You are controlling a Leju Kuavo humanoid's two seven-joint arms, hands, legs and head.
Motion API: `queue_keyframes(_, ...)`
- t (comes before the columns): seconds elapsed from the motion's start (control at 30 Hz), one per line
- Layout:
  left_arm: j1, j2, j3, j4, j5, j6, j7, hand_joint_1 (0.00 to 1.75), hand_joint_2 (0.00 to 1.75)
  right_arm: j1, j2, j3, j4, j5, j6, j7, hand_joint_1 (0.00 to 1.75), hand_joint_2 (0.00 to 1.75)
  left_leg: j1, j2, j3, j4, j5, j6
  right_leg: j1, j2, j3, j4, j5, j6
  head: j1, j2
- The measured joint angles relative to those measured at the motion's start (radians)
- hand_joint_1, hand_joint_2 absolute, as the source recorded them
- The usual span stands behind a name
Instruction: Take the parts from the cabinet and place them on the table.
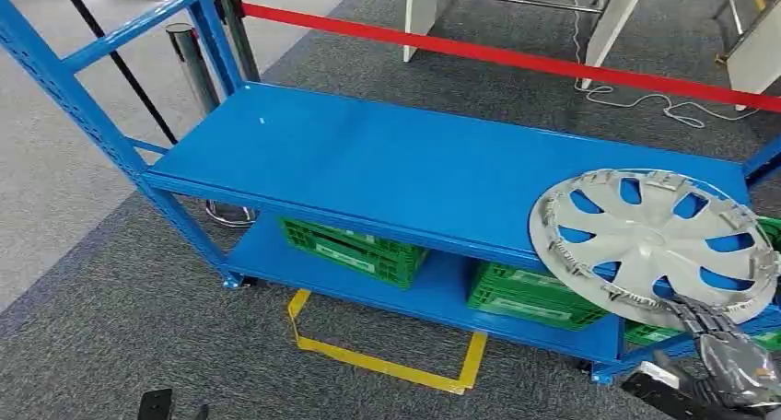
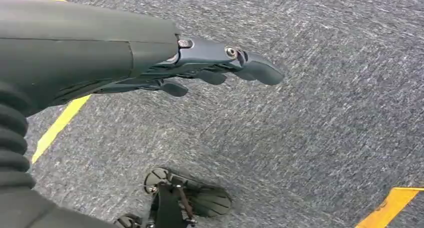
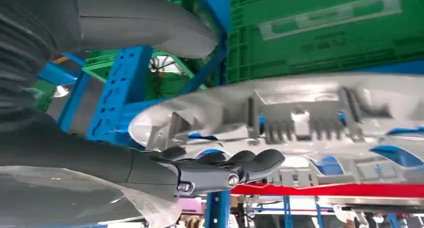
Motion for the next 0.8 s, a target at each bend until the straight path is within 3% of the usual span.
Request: queue_keyframes(0.8, 0.000, 0.001, 0.005, 0.000, -0.015, -0.006, -0.007, 0.00, 0.00, 0.026, -0.041, -0.075, 0.016, 0.131, -0.039, 0.000, 0.00, 1.75, 0.000, 0.000, 0.000, 0.000, 0.000, 0.000, 0.000, 0.000, 0.000, 0.000, 0.000, 0.000, 0.000, 0.000)
